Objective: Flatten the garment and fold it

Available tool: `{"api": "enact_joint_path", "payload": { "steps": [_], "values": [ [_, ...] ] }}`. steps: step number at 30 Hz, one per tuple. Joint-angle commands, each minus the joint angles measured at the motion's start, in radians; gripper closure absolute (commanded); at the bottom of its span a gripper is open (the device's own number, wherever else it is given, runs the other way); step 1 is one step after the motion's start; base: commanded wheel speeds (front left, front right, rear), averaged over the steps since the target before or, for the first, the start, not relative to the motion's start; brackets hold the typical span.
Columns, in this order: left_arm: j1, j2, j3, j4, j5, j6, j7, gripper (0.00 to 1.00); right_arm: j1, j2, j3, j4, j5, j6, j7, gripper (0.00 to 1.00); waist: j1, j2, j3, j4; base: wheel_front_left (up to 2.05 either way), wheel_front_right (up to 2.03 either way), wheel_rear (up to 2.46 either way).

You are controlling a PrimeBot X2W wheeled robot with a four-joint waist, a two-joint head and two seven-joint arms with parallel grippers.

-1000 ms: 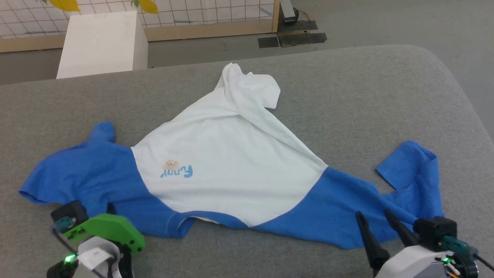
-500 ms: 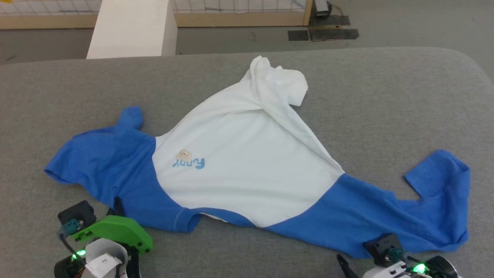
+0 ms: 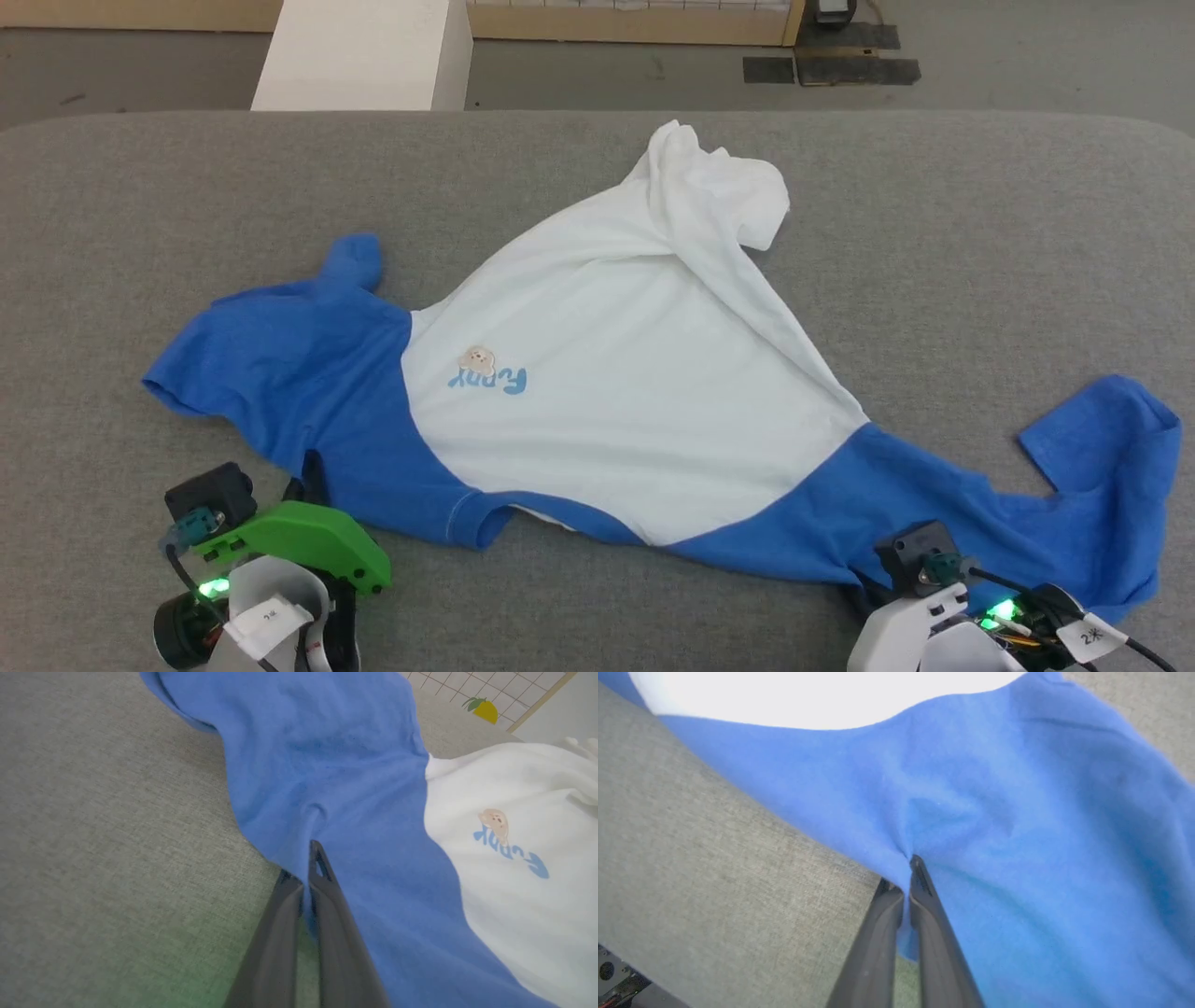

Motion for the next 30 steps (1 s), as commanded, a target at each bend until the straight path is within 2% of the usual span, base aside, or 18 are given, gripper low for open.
{"api": "enact_joint_path", "payload": {
  "steps": [1,6,7,8,12,16,21,26,30],
  "values": [
    [-0.002,0.008,0.003,-0.009,-0.007,-0.006,-0.013,1.00,0.014,0.010,-0.004,0.006,0.014,-0.001,0.002,1.00,0.0000,0.0000,-0.022,-0.005,0.00,0.00,0.00],
    [0.013,0.015,0.016,-0.111,-0.054,-0.053,-0.008,1.00,0.034,0.014,-0.043,-0.127,0.055,-0.001,-0.011,1.00,0.0000,0.0000,-0.075,-0.016,0.00,0.00,0.00],
    [0.017,0.027,0.026,-0.218,-0.095,-0.088,0.023,1.00,0.031,-0.020,-0.068,-0.238,0.062,-0.001,0.002,1.00,0.0000,0.0000,-0.103,-0.022,0.00,0.00,0.00],
    [0.016,0.037,0.027,-0.265,-0.108,-0.099,0.044,1.00,0.027,-0.039,-0.077,-0.283,0.063,-0.001,0.014,1.00,0.0000,0.0000,-0.111,-0.024,0.00,0.00,0.00],
    [-0.010,0.082,0.019,-0.451,-0.150,-0.124,0.160,1.00,-0.033,-0.134,-0.110,-0.440,0.062,-0.001,0.075,1.00,0.0000,0.0000,-0.137,-0.031,0.00,0.00,0.00],
    [-0.072,0.112,0.018,-0.589,-0.206,-0.126,0.276,1.00,-0.134,-0.241,-0.135,-0.535,0.072,-0.001,0.151,1.00,0.0000,0.0000,-0.150,-0.034,0.00,0.00,0.00],
    [-0.190,0.140,0.023,-0.668,-0.263,-0.112,0.384,1.00,-0.317,-0.352,-0.141,-0.550,0.127,-0.001,0.205,1.00,0.0000,0.0000,-0.143,-0.039,0.00,0.00,0.00],
    [-0.349,0.141,0.049,-0.637,-0.315,-0.079,0.437,1.00,-0.547,-0.436,-0.096,-0.451,0.198,-0.001,0.224,1.00,0.0000,0.0000,-0.086,-0.047,0.00,0.00,0.00],
    [-0.476,0.145,0.061,-0.580,-0.318,-0.056,0.442,1.00,-0.727,-0.477,-0.036,-0.349,0.216,-0.001,0.213,1.00,0.0000,0.0000,-0.013,-0.057,0.00,0.00,0.00]
  ]
}}
